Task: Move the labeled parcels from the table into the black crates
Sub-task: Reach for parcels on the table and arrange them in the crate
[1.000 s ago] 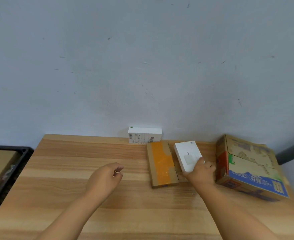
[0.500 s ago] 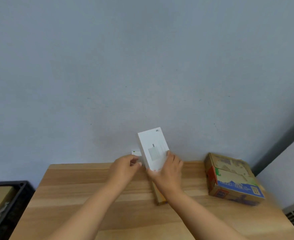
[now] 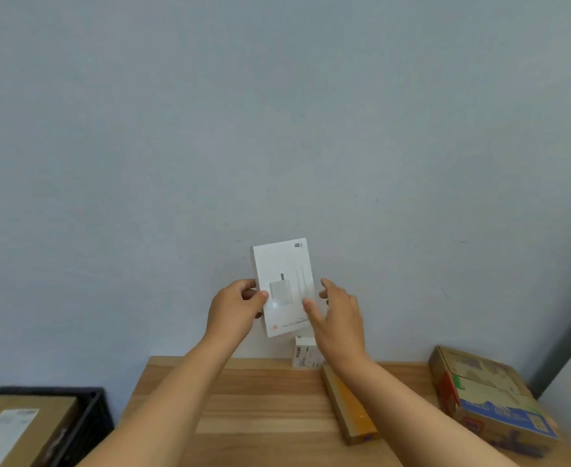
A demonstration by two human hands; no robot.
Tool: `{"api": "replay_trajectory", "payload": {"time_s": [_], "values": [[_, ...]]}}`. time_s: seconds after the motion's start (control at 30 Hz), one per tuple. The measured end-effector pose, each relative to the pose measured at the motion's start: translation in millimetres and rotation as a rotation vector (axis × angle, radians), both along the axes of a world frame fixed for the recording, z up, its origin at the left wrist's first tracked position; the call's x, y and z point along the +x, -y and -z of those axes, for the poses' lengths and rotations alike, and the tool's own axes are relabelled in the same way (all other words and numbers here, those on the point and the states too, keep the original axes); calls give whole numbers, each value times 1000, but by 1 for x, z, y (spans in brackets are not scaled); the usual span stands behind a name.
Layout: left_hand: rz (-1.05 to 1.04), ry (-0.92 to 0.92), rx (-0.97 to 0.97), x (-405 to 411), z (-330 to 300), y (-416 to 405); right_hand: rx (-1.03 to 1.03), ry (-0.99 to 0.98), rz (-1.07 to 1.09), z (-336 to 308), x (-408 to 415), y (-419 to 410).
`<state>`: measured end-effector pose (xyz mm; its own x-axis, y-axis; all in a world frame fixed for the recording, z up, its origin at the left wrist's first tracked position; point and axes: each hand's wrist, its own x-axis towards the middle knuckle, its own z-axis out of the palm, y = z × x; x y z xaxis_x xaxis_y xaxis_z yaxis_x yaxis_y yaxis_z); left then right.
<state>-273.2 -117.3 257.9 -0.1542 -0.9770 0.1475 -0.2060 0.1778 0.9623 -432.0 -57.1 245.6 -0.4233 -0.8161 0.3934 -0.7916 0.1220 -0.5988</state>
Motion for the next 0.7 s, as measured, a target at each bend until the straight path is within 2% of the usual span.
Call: {"api": "replay_trajectory", "payload": {"time_s": [0.07,0.17,0.4,0.6,0.7], "values": [[6,10,-32,11,-11,1,-27,116,-45,-23,0,4],[1,0,-75,24,-26,0,-63,422,-203,-50,9,8],[-59,-69,-169,47,-50,1,-40,688,-366,-73,24,12],[-34,-230,-9,56,-67,-3,-87,953,-445,-77,34,11],[-25,-351,54,57,-69,-1,-77,1018,-475,-75,37,12]]}}
